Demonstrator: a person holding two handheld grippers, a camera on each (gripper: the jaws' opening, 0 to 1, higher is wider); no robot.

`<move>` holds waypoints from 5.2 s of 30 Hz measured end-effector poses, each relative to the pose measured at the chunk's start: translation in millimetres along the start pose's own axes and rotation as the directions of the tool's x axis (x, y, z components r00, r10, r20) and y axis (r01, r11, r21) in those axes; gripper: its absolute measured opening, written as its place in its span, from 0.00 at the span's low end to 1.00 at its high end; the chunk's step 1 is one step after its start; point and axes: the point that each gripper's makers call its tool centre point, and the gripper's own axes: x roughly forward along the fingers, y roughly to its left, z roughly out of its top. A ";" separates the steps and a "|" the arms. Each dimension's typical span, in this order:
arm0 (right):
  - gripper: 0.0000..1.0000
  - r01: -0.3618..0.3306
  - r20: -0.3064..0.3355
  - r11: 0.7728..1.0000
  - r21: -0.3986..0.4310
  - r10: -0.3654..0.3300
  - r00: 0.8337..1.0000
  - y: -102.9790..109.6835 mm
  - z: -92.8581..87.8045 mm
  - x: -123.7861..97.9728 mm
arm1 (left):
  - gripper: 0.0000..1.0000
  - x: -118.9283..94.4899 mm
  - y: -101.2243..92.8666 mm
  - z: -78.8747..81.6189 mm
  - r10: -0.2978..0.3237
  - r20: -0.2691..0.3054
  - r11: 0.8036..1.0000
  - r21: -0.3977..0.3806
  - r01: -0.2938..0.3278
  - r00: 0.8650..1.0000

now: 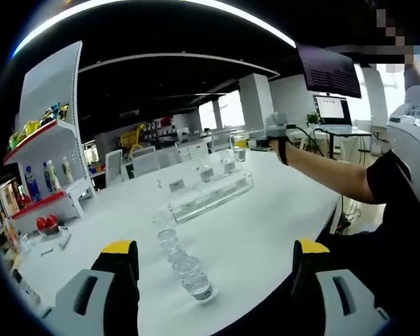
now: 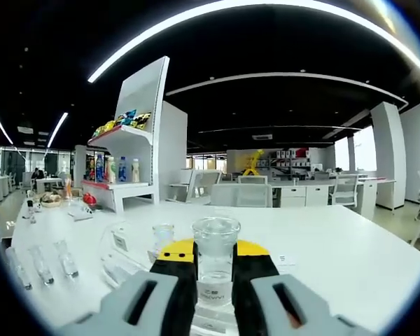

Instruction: Identify the label on the chemical reagent bottle, grasp the chemical reagent bottle, and place it in the designated position on the reagent rack

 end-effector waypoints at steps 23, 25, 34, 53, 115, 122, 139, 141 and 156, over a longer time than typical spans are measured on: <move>0.15 0.004 -0.057 1.000 -0.013 -0.005 0.998 3.4 -45.2 26.3 | 0.91 3.6 9.3 -5.3 0.018 -0.010 1.000 -0.017 -0.018 1.000; 0.15 0.003 -0.058 1.000 -0.012 -0.004 0.998 4.8 -48.5 26.8 | 0.91 3.3 9.8 -5.1 0.018 -0.009 1.000 -0.017 -0.019 1.000; 0.15 0.006 -0.078 1.000 -0.013 -0.007 0.997 3.7 -60.3 33.1 | 0.91 4.5 10.4 -5.2 0.013 -0.009 1.000 -0.019 -0.013 1.000; 0.15 0.013 -0.151 1.000 -0.020 -0.016 0.988 0.0 -90.2 37.5 | 0.91 6.0 11.0 -1.1 0.015 -0.005 1.000 -0.012 -0.015 1.000; 0.95 -0.147 -0.020 0.982 0.116 0.150 0.988 18.6 -44.7 -78.9 | 0.91 11.8 -19.2 8.4 -0.045 0.028 0.999 -0.005 0.045 0.999; 0.97 -0.100 -0.012 0.993 0.066 0.101 0.995 1.6 -26.7 -129.8 | 0.90 10.9 -23.1 11.3 -0.053 0.036 0.999 0.002 0.053 0.998; 0.96 0.008 0.021 0.992 0.127 -0.010 1.000 -44.4 -9.8 -232.7 | 0.90 19.5 -38.5 18.5 -0.106 0.057 0.994 0.019 0.105 0.993; 0.96 0.022 0.033 0.991 0.131 -0.026 0.999 -49.9 -6.0 -240.3 | 0.90 18.9 -38.5 17.8 -0.104 0.053 0.994 0.018 0.103 0.993; 0.95 0.048 0.075 0.987 0.154 -0.060 0.995 -61.1 -0.6 -258.2 | 0.90 18.1 -39.3 16.8 -0.094 0.051 0.995 0.020 0.093 0.994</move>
